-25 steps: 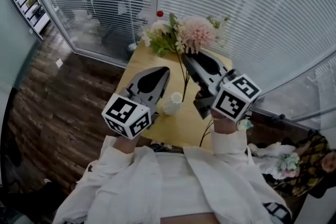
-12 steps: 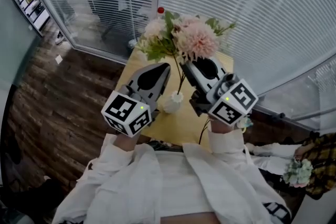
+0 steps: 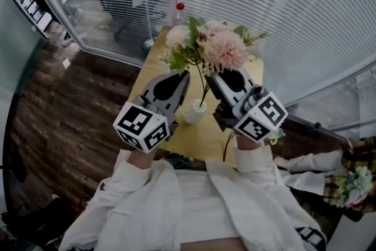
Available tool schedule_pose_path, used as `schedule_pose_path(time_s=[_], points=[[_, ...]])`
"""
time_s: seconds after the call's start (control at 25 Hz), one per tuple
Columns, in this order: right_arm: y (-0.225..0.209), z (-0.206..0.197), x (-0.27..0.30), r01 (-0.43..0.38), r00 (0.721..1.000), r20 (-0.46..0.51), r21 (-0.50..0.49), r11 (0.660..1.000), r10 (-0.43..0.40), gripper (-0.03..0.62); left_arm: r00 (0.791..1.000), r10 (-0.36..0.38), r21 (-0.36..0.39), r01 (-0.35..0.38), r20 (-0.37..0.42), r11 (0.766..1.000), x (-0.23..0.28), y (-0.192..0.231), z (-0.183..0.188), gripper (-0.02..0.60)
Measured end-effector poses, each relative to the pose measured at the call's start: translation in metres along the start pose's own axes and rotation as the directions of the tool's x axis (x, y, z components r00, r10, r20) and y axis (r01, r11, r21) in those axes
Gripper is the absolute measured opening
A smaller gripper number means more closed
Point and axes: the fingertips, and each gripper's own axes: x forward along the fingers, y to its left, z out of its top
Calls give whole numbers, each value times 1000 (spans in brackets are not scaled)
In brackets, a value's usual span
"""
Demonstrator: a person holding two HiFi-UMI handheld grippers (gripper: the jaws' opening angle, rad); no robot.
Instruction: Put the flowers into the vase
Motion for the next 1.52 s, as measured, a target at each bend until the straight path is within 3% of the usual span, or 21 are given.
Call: schedule_pose_path(time_s=[0.88,1.52], points=[[-29,-41,-8,16,999,-39,61,998,-14,72,997,-8,-65,3,-82,998,18,2,-33,9],[-3,-90,-36,38,992,-125,103,994,-24,73,995,-10,-96,0,-103,995,-5,-15,-62,9]])
